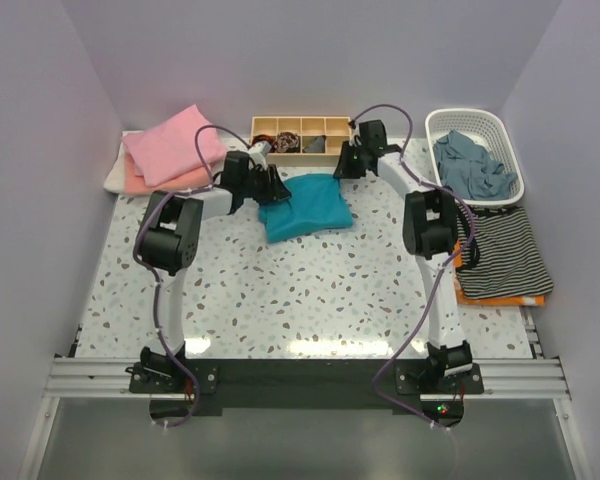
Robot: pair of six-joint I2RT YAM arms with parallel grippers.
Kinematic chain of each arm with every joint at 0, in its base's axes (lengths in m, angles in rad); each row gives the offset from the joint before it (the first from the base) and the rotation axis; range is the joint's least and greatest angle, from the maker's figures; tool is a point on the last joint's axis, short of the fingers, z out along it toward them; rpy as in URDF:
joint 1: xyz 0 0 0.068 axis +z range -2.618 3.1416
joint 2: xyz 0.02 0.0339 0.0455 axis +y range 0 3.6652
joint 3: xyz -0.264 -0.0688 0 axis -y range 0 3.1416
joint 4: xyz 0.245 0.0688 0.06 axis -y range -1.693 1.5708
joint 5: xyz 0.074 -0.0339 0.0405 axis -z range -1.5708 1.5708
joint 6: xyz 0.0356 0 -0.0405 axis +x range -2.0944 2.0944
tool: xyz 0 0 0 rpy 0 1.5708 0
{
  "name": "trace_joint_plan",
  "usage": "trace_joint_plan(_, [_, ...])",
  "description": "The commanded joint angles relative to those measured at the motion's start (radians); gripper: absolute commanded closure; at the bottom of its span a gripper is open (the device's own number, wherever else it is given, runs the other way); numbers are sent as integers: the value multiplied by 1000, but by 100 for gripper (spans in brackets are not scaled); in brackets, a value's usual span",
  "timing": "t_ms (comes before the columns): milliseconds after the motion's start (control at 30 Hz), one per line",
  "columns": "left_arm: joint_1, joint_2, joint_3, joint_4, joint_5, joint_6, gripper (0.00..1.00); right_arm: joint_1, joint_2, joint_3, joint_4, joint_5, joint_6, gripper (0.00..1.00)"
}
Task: Fold and stack the t-shirts
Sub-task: Fold the tshirt
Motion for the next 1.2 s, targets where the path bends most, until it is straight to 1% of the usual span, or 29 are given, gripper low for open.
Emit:
trace_joint_plan(0, [14, -81, -56, -47, -13, 49, 51, -40, -185, -160, 50, 97, -27, 77])
trace_joint_plan(33, [15, -101, -70, -45, -26, 49, 50, -40, -223, -194, 64, 106, -28, 76])
trace_joint_plan(67, [17, -124, -79, -44, -34, 47, 48, -42, -268, -262, 82, 119, -30, 74])
trace_joint_plan(100, [17, -170, -88, -37, -34, 45, 47, -40, -338, -292, 107, 123, -31, 73])
trace_joint_plan(200, [15, -250, -128, -5, -8, 29, 45, -33, -458, -383, 121, 80, -25, 72])
trace_joint_plan(300, [12, -313, -137, -5, 18, 15, 44, 12, -535, -445, 111, 61, -31, 71])
trace_joint_plan(367, [5, -338, -145, -11, 23, 9, 44, 42, -555, -478, 101, 66, -42, 71])
trace_joint_plan(400, [1, -353, -156, -14, 32, 4, 44, 73, -558, -484, 96, 61, -45, 71])
trace_joint_plan(433, [-2, -356, -163, -13, 55, -2, 44, 85, -560, -495, 96, 58, -47, 71])
trace_joint_plan(500, [-20, -362, -194, -11, 58, -7, 46, 113, -552, -499, 96, 54, -39, 71])
trace_joint_plan(633, [-45, -364, -280, 31, 49, -36, 48, 136, -526, -514, 104, 35, -25, 71])
trace_joint_plan(700, [-49, -364, -339, 93, 44, -66, 50, 139, -512, -518, 111, 23, -22, 72])
trace_joint_plan(800, [-55, -341, -376, 105, 6, -77, 51, 139, -474, -515, 102, 27, -24, 72])
trace_joint_plan(967, [-55, -312, -404, 68, -59, -53, 53, 138, -392, -499, 59, 66, -24, 73])
trace_joint_plan(1167, [-55, -353, -467, 9, -146, -11, 54, 130, -334, -492, -27, 196, -15, 74])
